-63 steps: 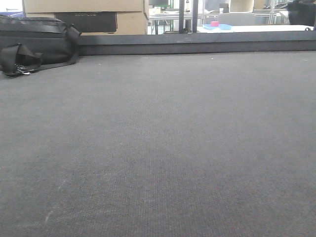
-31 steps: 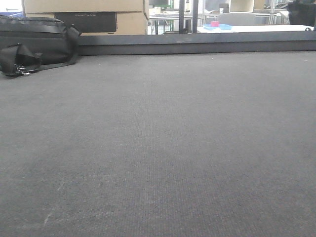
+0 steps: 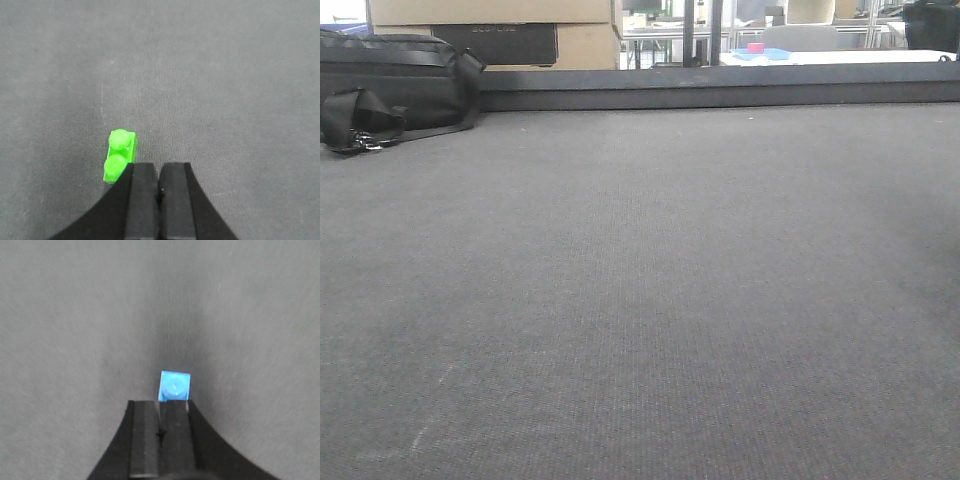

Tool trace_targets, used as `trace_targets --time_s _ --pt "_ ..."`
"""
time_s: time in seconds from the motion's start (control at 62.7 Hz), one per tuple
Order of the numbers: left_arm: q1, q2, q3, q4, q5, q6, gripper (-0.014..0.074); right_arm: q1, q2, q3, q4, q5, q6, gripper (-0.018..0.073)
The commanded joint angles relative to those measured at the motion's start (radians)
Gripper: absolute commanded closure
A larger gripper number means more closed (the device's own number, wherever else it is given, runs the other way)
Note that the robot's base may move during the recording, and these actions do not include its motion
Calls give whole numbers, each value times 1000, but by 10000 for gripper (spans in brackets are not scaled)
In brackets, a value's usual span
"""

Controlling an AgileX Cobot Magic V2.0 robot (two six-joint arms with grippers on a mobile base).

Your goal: Grab block from conveyor and place in blue bin

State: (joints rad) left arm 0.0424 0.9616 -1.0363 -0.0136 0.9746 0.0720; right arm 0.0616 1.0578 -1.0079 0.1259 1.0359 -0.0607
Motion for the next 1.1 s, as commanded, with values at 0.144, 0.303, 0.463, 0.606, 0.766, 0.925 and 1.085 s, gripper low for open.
trace_targets --time_s 0.144,0.303,0.463,0.606,0.766,0.925,1.085 --pt "-6 111 -20 -25 11 -5 708 -1 204 -14 -56 40 0 711" --pt "-6 144 -20 -70 11 -5 708 -3 303 -18 -83 51 20 445" --pt "-6 148 -20 -77 11 -5 708 -3 379 -18 -64 51 61 104" --pt "-6 148 -20 -77 11 -5 708 -3 439 -18 -52 17 71 76" --pt "-6 147 -20 -79 11 -5 708 -3 510 -18 -51 -25 79 135" --pt "-6 147 -20 -80 11 -5 708 -3 561 -17 -51 -59 88 261" --pt "-6 147 -20 -80 18 -35 708 -3 573 -17 -52 -77 105 557"
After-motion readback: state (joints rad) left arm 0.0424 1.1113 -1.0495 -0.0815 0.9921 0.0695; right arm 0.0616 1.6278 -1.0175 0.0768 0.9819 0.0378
